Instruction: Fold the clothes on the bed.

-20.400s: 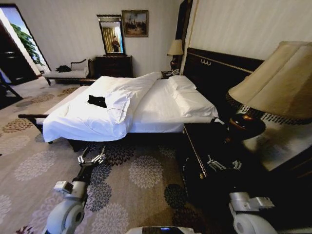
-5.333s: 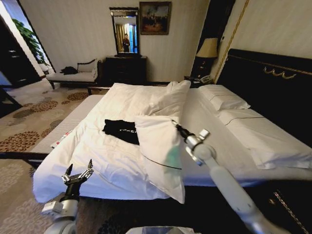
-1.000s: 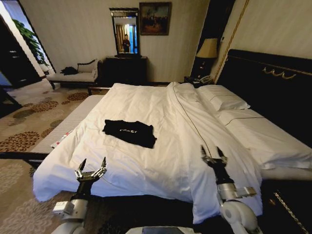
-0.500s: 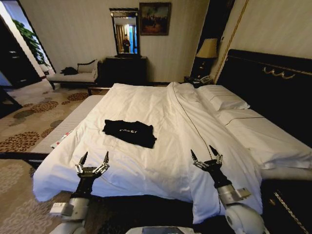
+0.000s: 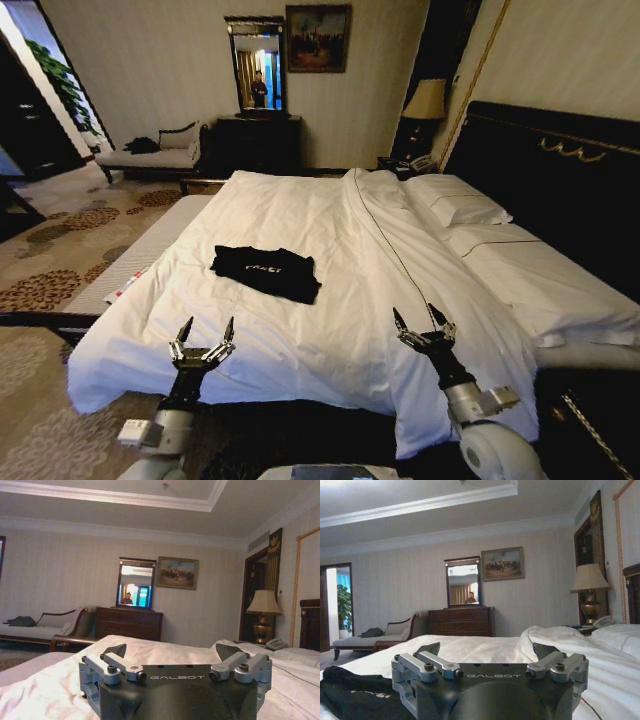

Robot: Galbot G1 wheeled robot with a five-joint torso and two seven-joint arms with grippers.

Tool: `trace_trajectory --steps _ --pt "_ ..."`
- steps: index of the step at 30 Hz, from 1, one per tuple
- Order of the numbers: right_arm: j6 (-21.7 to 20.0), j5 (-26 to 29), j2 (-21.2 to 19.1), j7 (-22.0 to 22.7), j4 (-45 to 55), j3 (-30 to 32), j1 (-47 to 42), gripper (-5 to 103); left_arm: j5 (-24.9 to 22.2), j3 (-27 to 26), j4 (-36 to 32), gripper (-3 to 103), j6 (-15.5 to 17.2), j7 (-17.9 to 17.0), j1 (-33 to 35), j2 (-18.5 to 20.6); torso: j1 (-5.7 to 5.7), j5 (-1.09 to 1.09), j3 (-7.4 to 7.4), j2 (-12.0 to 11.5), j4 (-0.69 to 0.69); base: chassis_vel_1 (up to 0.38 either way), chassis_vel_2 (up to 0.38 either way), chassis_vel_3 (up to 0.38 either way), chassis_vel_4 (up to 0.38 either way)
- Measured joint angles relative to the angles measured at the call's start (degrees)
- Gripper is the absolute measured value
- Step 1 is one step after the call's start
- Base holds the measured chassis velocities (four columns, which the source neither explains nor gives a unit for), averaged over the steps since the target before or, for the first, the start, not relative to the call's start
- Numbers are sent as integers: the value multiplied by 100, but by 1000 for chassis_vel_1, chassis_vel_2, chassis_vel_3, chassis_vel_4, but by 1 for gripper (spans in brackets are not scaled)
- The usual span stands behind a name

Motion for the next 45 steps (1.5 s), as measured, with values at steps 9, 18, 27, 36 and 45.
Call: trace_trajectory --steps 9,18,27,36,45 --pt "29 -110 78 7 -89 -26 51 100 -14 -46 8 100 -5 -23 8 -24 0 0 0 0 0 0 0 0 0" --pt "77 -144 151 23 -135 -28 76 100 7 -13 40 100 -30 -24 7 -63 0 0 0 0 0 0 0 0 0" --pt "102 -179 189 23 -171 -37 90 100 20 -10 79 100 -57 -24 0 -101 0 0 0 0 0 0 0 0 0" --pt "116 -197 212 22 -173 -30 81 100 18 -9 125 100 -82 -29 -22 -122 0 -1 0 0 0 0 0 0 0" --pt "133 -205 238 22 -169 -24 63 100 16 -20 144 100 -109 -30 -31 -128 0 0 0 0 0 0 0 0 0"
